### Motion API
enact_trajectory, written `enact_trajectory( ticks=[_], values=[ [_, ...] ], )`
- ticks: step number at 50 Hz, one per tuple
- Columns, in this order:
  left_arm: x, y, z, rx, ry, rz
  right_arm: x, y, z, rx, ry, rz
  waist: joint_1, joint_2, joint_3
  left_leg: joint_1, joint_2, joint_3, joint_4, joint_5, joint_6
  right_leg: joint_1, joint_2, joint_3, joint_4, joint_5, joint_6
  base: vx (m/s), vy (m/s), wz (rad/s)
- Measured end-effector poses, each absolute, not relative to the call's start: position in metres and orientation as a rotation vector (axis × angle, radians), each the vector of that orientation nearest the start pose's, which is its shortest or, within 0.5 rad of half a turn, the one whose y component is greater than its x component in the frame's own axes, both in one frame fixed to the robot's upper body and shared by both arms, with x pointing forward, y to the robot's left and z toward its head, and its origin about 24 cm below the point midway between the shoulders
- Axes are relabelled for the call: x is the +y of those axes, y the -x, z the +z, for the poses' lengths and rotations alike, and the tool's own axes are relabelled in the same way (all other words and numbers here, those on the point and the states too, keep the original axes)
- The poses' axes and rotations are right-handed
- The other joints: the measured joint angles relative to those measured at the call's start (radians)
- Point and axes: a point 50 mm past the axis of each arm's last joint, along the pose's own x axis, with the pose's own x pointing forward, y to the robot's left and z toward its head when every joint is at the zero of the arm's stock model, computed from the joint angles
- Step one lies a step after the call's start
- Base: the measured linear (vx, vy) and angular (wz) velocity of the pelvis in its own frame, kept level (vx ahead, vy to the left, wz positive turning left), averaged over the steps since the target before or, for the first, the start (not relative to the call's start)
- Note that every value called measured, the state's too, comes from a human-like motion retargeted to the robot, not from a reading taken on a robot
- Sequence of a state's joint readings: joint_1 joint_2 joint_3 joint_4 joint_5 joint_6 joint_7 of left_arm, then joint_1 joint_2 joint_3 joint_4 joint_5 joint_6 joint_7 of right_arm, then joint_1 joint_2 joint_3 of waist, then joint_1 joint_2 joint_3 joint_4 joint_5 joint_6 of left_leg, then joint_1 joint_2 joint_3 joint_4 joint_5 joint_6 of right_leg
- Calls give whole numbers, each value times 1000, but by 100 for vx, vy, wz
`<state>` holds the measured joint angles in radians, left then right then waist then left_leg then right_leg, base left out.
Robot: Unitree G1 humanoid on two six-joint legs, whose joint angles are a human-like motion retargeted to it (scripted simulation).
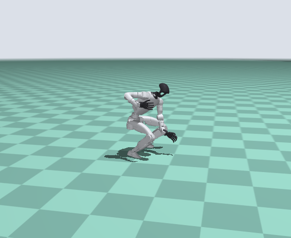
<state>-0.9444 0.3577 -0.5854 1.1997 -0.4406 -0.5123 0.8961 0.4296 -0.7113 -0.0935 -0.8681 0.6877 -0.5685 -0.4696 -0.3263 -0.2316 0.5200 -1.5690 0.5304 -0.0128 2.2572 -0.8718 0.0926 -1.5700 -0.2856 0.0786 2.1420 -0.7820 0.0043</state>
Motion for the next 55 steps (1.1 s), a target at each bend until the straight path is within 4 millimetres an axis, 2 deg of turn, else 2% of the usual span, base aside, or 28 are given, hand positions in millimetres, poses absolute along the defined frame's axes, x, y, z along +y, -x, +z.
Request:
enact_trajectory(
  ticks=[3,7,11,15,20,26,33,37,42,46,48,50,55],
  values=[
    [202,-390,162,-428,-236,683,-217,-134,217,-844,-305,-74,36,32,0,22,41,25,-47,1,4,0,38,-19,-75,47,3,1,6,-71],
    [207,-395,223,-610,-209,688,-217,-137,216,-862,-324,-74,80,53,0,107,74,106,-187,46,-8,39,77,-36,-234,130,14,-4,3,-56],
    [210,-391,266,-752,-175,689,-216,-142,208,-825,-327,-66,98,82,0,259,57,178,-385,113,-45,189,81,-77,-445,204,33,-1,0,-5],
    [207,-383,302,-871,-128,665,-214,-146,200,-787,-304,-60,106,113,-2,437,9,255,-628,196,-91,371,72,-119,-694,290,55,-1,0,20],
    [197,-374,332,-970,-71,601,-215,-152,192,-737,-247,-61,103,143,-26,690,-102,342,-989,316,-144,635,44,-170,-1041,407,82,3,-1,50],
    [181,-363,364,-1059,-26,505,-218,-157,184,-677,-161,-88,115,153,-88,1022,-270,410,-1470,471,-174,971,9,-227,-1467,552,118,11,-2,46],
    [167,-347,409,-1149,-44,403,-220,-162,175,-614,-102,-110,164,161,-199,1362,-414,439,-1980,653,-187,1272,5,-284,-1834,695,187,16,-3,13],
    [161,-336,440,-1186,-89,351,-219,-165,172,-590,-110,-105,186,186,-283,1467,-441,439,-2150,724,-203,1360,22,-315,-1941,743,225,15,-2,6],
    [156,-318,482,-1234,-182,321,-218,-168,170,-577,-148,-88,205,216,-378,1532,-445,435,-2239,763,-229,1429,41,-352,-2010,768,258,13,-2,10],
    [155,-302,514,-1268,-262,346,-218,-169,169,-577,-187,-84,219,239,-444,1554,-427,435,-2258,771,-253,1464,68,-374,-2047,773,258,10,-6,4],
    [156,-298,526,-1245,-326,348,-213,-173,163,-511,-209,7,223,246,-473,1563,-423,434,-2260,768,-255,1482,74,-383,-2061,771,258,10,-3,5],
    [158,-287,540,-1281,-317,387,-218,-170,167,-569,-224,-67,225,255,-498,1570,-416,435,-2262,765,-265,1495,84,-391,-2075,767,258,9,-4,3],
    [164,-268,565,-1300,-330,440,-215,-172,166,-561,-255,-52,221,271,-545,1593,-412,435,-2271,750,-268,1527,91,-404,-2095,751,258,8,-3,4]
  ],
)
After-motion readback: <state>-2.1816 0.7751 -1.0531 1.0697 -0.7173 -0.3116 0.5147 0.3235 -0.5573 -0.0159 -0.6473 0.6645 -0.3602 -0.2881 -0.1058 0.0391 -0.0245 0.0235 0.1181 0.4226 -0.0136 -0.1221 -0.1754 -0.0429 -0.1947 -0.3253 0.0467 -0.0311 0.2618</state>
